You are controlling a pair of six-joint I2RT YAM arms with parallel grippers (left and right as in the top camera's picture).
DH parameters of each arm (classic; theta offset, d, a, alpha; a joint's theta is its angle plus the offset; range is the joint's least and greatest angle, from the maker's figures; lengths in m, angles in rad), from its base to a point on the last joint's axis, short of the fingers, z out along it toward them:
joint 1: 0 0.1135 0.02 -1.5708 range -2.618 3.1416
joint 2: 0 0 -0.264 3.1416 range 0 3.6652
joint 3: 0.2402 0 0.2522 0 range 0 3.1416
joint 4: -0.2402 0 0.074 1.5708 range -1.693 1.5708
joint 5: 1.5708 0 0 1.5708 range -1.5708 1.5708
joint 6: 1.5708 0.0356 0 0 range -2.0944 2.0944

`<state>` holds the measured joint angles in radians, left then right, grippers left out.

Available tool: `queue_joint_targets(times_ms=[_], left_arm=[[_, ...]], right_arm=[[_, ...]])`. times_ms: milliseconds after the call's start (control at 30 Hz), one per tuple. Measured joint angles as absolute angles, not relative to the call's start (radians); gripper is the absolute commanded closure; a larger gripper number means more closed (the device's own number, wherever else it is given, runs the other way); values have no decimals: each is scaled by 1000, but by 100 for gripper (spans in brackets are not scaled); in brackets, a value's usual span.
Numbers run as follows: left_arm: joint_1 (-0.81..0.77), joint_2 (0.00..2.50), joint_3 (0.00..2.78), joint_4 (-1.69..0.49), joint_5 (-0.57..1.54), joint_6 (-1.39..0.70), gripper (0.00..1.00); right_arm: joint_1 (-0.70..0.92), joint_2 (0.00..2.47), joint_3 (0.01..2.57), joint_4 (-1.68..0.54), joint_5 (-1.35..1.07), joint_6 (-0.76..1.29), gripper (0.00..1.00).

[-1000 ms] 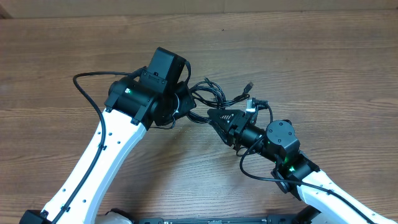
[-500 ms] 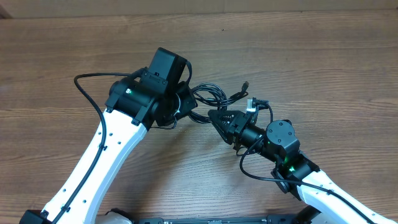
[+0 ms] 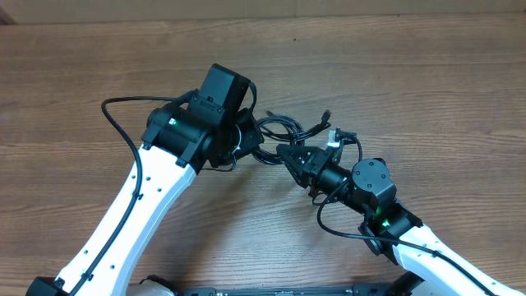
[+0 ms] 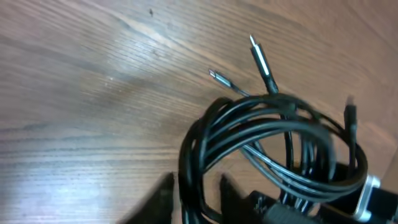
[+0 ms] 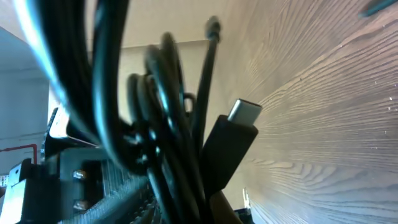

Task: Untangle cables

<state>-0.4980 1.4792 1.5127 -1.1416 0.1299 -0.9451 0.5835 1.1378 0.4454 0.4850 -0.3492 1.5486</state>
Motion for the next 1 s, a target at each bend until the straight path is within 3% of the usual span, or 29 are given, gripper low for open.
queue_joint_targets(times_ms=[67, 100, 233, 367, 600, 1000], left_arm=[[-497, 1479, 1512, -1137, 95, -931, 9], [-495, 1479, 1512, -1136, 70, -921, 1], [-450, 1479, 1512, -1139, -6, -880, 0], [-281, 1479, 1513, -1175, -31, -827, 0], [24, 1395, 1513, -1187, 128, -632, 0], [87, 1326, 1513, -1196, 456, -403, 1]], right_arm=[[583, 1138, 445, 483, -350, 1549, 96], [583, 1138, 445, 484, -351, 1549, 96], [583, 1138, 445, 484, -351, 1549, 96], [583, 1138, 445, 486, -351, 1551, 96], [583, 1138, 445, 620, -352, 1546, 96], [583, 1138, 445, 767, -431, 1324, 96]])
